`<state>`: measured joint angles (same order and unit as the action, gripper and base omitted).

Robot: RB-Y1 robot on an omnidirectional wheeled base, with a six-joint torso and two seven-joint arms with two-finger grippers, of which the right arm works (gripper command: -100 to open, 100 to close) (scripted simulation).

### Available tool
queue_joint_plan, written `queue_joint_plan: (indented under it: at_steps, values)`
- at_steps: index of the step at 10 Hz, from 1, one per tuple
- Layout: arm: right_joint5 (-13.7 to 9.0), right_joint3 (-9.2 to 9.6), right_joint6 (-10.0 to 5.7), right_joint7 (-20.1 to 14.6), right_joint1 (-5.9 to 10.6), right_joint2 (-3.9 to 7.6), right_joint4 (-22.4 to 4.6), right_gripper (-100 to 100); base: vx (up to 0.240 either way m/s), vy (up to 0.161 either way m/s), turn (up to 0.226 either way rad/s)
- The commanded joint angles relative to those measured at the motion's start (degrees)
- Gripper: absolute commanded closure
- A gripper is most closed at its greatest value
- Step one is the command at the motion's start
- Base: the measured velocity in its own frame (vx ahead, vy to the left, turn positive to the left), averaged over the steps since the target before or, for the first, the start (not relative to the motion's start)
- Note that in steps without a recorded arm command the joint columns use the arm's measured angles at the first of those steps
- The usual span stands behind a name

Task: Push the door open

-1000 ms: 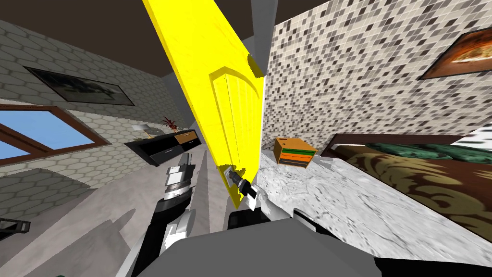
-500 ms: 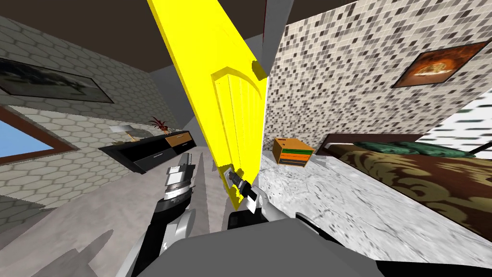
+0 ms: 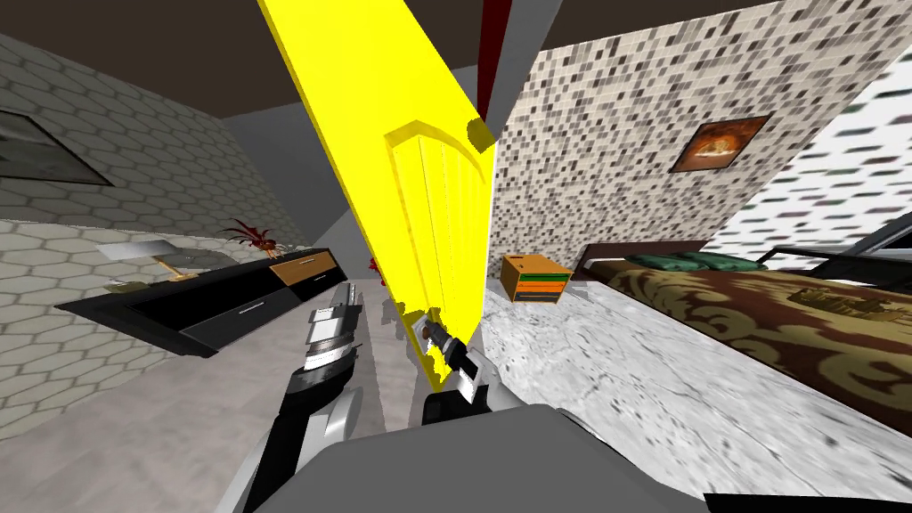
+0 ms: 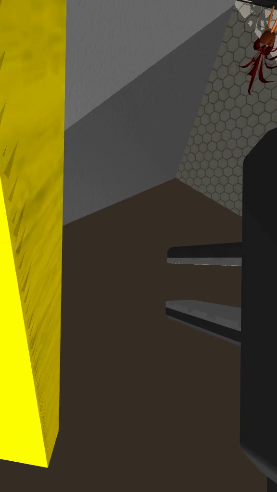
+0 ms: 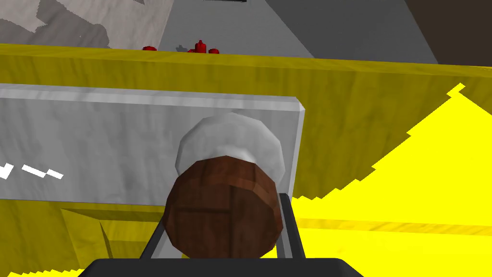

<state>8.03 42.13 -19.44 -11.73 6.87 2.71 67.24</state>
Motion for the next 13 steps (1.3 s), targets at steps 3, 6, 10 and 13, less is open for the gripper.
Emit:
queue_joint_plan:
  at_steps: [3,6,10,13]
  values:
    - [3.42,-1.87,1.48,-0.85,-3.02,-0.73,2.2,100,0.123,0.252,-0.213]
    - [4.66,-1.14,1.88,-1.03,-4.67,-0.22,4.15,-100,0.065,0.12,-0.192]
    - [5.16,0.7,2.52,-0.88,-6.14,-0.59,5.62,-100,-0.159,-0.156,-0.056]
    - [5.43,1.48,2.46,-0.7,-6.93,-1.78,5.96,-100,-0.16,-0.106,-0.09]
